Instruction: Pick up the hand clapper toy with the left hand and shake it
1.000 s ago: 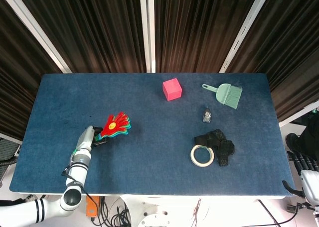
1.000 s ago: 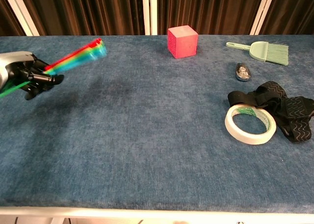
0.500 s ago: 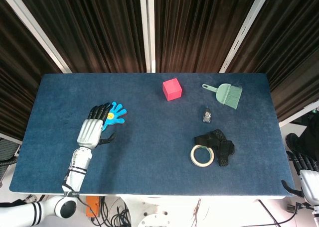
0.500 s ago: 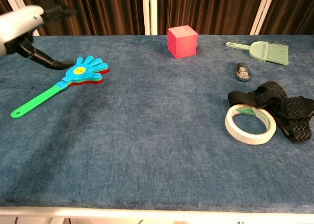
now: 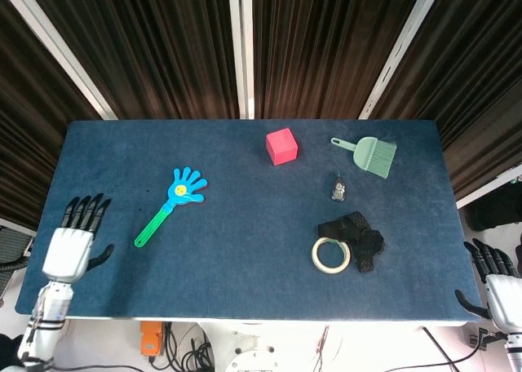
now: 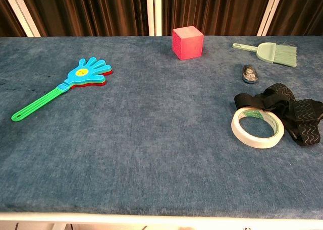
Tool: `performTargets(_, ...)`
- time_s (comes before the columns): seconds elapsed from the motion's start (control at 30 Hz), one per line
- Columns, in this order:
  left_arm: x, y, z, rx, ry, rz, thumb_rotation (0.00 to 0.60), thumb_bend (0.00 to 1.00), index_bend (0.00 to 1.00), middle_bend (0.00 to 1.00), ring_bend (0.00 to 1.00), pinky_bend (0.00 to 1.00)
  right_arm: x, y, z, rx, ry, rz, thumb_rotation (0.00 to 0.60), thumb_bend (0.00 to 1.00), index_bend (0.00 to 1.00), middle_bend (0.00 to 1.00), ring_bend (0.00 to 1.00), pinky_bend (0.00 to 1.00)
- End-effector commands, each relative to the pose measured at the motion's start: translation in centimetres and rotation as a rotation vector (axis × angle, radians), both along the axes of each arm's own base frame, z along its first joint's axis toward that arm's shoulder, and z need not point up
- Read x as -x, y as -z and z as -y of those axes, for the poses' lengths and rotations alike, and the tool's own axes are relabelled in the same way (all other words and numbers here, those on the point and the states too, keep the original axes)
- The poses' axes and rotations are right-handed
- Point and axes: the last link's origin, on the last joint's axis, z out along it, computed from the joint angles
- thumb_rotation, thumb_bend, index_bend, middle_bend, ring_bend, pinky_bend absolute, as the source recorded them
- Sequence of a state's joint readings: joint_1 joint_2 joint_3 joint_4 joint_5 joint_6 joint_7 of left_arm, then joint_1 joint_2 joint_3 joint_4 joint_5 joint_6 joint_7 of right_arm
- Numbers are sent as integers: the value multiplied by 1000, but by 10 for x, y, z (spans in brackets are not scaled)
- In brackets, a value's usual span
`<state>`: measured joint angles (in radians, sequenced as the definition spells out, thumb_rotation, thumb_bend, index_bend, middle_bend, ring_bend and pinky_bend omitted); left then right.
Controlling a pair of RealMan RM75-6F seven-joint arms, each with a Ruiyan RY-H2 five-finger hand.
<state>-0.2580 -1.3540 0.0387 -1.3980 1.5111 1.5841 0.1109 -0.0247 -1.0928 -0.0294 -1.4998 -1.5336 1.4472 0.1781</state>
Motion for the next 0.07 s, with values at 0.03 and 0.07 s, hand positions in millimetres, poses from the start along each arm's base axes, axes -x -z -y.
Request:
performTargets(0.03,25,-15,32,-2,-31,-2,600,223,0,0,0,0,-6,3,0,0,-20,-4,600,217,0,0,0,0)
performTargets(0.07,27,-15,36,-1,-36,4,600,223,0,0,0,0,-7,3,0,0,-25,-5,600,217,0,0,0,0)
